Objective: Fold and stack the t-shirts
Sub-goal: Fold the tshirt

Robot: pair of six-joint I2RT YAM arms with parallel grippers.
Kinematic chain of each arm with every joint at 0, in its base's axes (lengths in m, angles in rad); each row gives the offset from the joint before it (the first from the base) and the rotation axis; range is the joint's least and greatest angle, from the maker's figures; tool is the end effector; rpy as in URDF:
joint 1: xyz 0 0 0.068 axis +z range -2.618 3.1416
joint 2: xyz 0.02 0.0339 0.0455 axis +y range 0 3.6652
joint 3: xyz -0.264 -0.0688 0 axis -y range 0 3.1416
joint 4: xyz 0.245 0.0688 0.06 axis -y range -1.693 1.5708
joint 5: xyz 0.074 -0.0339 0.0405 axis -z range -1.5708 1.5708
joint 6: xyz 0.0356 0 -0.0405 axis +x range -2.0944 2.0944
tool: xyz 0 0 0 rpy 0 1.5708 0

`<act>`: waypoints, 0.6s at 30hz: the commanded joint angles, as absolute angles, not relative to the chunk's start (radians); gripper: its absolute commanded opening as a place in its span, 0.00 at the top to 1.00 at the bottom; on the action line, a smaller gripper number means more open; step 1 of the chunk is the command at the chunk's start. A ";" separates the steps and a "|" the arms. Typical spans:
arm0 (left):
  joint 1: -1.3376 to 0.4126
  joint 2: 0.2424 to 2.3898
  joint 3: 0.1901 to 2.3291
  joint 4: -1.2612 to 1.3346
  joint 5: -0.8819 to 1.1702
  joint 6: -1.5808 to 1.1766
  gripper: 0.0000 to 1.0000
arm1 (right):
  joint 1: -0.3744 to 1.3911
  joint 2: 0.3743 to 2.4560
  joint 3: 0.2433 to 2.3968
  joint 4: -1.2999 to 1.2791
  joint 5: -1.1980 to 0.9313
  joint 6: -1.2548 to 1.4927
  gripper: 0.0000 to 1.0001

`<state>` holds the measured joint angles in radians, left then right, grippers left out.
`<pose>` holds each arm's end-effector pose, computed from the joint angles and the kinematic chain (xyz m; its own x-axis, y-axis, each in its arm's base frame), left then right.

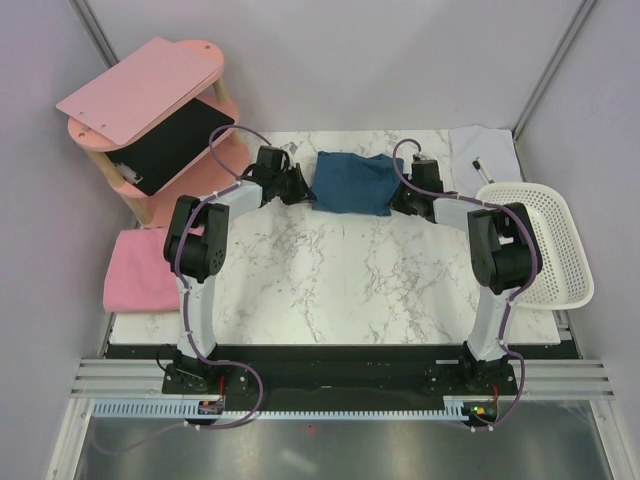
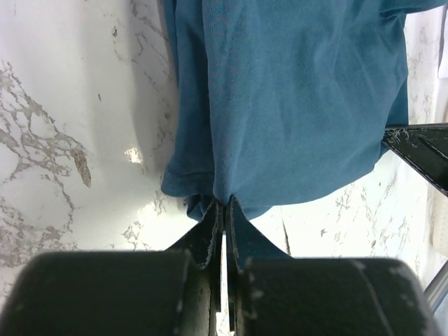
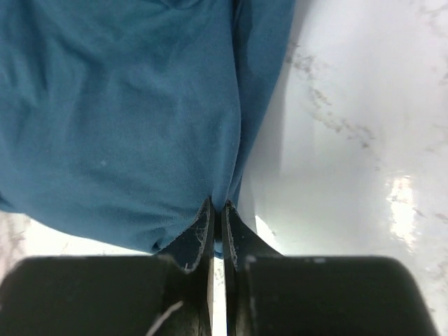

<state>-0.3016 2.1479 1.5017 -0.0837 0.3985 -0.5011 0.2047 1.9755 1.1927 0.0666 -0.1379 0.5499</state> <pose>0.4498 -0.1544 0.1639 -0.8226 -0.2078 -0.5293 0.1764 0.7917 -0.5849 0.4126 0.0906 0.1542 -0.7063 0.3820 -0.5959 0.0777 0.8786 0.4711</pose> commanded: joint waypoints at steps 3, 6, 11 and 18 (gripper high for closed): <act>-0.293 2.167 1.552 -0.100 0.388 -0.477 0.98 | 0.199 1.928 1.229 -0.067 0.106 0.453 0.87; -0.293 2.180 1.554 -0.097 0.403 -0.480 0.98 | 0.199 1.945 1.239 -0.078 0.101 0.440 0.81; -0.293 2.171 1.545 -0.095 0.430 -0.476 0.49 | 0.199 1.890 1.194 -0.043 0.075 0.439 0.34; -0.291 2.075 1.410 -0.005 0.344 -0.476 0.21 | 0.190 1.821 1.133 0.058 0.081 0.442 0.02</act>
<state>-0.2955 2.1509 1.4578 -0.0486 0.4019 -0.4942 0.1974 1.8568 1.1179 -0.0143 0.0624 0.4519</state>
